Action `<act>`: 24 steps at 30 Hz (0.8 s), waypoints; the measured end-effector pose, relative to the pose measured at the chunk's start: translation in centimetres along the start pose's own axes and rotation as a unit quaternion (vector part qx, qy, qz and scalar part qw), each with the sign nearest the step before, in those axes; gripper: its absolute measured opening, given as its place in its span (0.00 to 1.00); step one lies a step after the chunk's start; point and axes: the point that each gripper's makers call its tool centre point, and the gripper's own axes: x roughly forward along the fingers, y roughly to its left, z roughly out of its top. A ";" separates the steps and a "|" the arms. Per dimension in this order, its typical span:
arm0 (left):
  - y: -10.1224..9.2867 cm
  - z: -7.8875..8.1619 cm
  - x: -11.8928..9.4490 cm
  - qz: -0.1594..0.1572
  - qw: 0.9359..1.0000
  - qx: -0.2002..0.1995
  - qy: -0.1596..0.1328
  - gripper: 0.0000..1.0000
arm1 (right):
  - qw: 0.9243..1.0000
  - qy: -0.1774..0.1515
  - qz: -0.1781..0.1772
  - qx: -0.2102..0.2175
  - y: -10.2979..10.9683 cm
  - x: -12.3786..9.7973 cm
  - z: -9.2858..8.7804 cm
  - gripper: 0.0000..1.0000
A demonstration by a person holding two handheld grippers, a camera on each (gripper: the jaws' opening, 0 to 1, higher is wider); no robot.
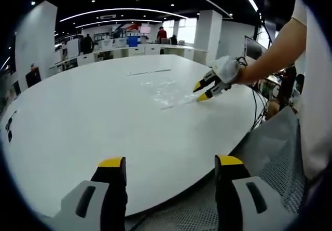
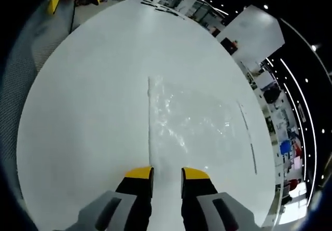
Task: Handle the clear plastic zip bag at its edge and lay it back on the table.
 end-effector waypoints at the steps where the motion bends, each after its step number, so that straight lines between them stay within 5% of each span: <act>1: 0.0 0.0 0.0 0.000 1.000 0.000 0.000 0.67 | 1.000 -0.001 0.000 0.000 -0.1 0.1 0.0 0.17; 9: 0.1 0.0 0.0 0.003 1.000 -0.001 0.000 0.66 | 1.000 -0.002 0.014 -0.004 -0.3 0.5 0.1 0.17; 24: 0.2 0.0 -0.1 0.005 1.000 -0.002 -0.001 0.66 | 0.999 -0.003 0.052 -0.005 0.7 0.8 0.2 0.01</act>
